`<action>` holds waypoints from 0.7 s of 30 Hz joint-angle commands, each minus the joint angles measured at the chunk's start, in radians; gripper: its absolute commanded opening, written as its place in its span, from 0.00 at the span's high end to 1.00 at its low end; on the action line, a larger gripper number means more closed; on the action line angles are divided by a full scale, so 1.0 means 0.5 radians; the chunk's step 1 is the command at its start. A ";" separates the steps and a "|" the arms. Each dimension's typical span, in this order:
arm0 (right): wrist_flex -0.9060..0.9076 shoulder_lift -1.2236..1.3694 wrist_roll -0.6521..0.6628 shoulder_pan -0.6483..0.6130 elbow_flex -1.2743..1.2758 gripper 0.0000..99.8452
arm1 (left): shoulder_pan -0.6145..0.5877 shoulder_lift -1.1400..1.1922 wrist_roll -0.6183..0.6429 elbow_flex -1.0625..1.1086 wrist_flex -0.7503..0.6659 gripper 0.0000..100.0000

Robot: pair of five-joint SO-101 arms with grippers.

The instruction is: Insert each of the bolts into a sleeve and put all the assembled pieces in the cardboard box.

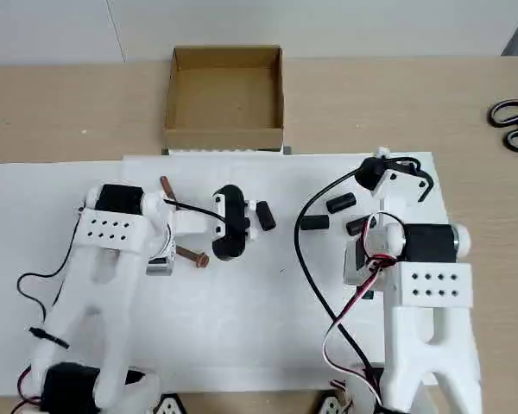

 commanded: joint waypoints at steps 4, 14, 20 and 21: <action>-0.011 -0.044 0.028 0.146 -0.009 1.00 | 0.064 0.206 -0.365 -0.005 -0.236 0.83; -0.011 -0.044 0.107 0.229 -0.009 1.00 | 0.132 0.427 -0.356 -0.054 -0.261 0.83; -0.011 -0.048 0.107 0.229 -0.009 1.00 | 0.163 0.451 -0.356 -0.054 -0.393 0.83; -0.011 -0.048 0.107 0.229 -0.009 1.00 | 0.166 0.451 -0.356 -0.054 -0.423 0.83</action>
